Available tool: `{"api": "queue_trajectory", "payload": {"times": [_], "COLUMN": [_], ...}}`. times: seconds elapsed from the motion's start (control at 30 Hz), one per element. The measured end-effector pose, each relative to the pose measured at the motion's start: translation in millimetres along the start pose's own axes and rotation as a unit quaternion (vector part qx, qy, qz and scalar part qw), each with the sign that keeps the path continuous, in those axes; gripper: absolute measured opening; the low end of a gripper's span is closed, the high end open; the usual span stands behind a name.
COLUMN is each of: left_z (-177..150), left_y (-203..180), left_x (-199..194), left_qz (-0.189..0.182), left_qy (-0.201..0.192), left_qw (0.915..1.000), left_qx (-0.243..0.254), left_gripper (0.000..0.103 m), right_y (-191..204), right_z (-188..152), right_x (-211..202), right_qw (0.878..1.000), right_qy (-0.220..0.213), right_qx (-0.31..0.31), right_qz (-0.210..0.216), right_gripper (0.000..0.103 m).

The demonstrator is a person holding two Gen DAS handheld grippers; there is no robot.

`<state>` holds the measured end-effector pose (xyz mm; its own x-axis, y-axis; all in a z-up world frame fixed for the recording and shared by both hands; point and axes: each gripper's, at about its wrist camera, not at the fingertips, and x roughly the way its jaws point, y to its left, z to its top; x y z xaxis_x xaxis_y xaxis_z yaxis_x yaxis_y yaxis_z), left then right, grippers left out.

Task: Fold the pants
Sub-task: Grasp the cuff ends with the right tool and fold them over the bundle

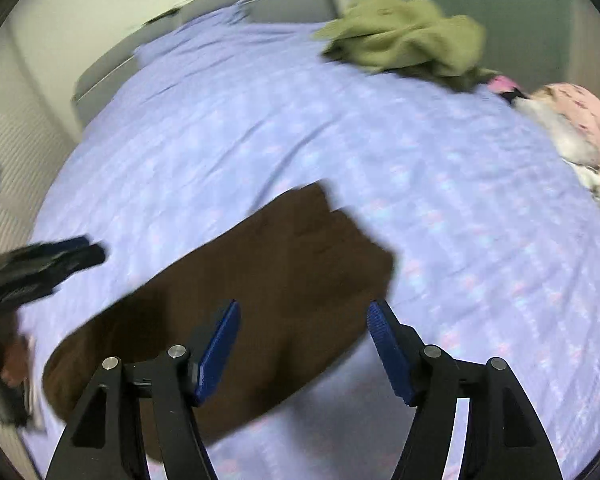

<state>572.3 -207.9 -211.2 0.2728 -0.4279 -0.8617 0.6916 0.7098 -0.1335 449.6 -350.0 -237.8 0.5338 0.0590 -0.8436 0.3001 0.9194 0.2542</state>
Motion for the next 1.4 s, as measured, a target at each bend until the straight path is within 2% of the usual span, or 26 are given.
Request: {"api": "queue_trajectory", "payload": {"times": [0.07,0.2,0.3,0.37,0.47,0.57,0.63,0.87,0.97,1.07,1.13,1.33,1.37,1.4], "left_z": [14.2,29.5,32.8,34.9,38.6,46.3,48.1,49.1,48.9,47.0,45.7,43.5,43.2,42.4], "left_y": [-24.3,-62.5,-84.3,-98.6,-106.5,-104.8,-98.9,-87.8,-89.5,-94.2,-95.2,-87.6,-84.6,-82.0], "left_x": [14.3,46.3,72.3,84.9,106.3,138.8,157.8,190.8,186.9,182.6,181.3,182.2,181.5,181.5], "left_qz": [-0.025,-0.043,-0.074,-0.073,-0.064,-0.05,-0.054,-0.051,-0.047,-0.038,-0.036,-0.046,-0.049,-0.048], "left_qy": [0.0,0.022,0.049,0.061,0.082,0.108,0.131,0.168,0.167,0.159,0.156,0.151,0.151,0.152], "left_qw": [0.9994,0.9972,0.9937,0.9923,0.9914,0.9913,0.9896,0.9844,0.9848,0.9862,0.9867,0.9875,0.9874,0.9871], "left_qx": [0.022,0.057,0.068,0.079,0.079,0.055,0.028,-0.007,0.004,0.026,0.026,0.002,-0.008,-0.017], "left_gripper": [0.022,0.011,0.009,0.009,0.009,0.009,0.009,0.008,0.008,0.008,0.008,0.008,0.008,0.008], "right_y": [-19.5,-27.6,-31.1,-38.7,-56.3,-69.3,-75.4,-90.9,-89.8,-94.3,-96.3,-102.9,-99.7,-95.8], "right_z": [6.8,14.9,18.8,18.5,18.5,16.2,12.0,6.5,10.2,10.3,11.5,12.2,13.8,15.6], "right_x": [10.5,42.7,61.6,75.6,90.1,101.2,106.3,133.3,139.3,138.9,143.2,167.1,167.9,166.8], "right_qw": [0.999,0.999,0.999,0.999,0.998,0.996,0.995,0.987,0.984,0.975,0.966,0.951,0.953,0.955], "right_qy": [-0.005,0.02,0.027,0.037,0.05,0.059,0.064,0.078,0.082,0.087,0.088,0.091,0.094,0.096], "right_qx": [0.032,0.036,0.021,0.016,0.041,0.06,0.066,0.108,0.116,0.14,0.161,0.208,0.203,0.195], "right_qz": [0.007,0.011,0.017,0.001,0.016,0.037,0.046,0.092,0.108,0.146,0.18,0.21,0.205,0.202], "right_gripper": [0.068,0.068,0.068,0.067,0.067,0.067,0.067,0.066,0.066,0.066,0.066,0.067,0.066,0.055]}}
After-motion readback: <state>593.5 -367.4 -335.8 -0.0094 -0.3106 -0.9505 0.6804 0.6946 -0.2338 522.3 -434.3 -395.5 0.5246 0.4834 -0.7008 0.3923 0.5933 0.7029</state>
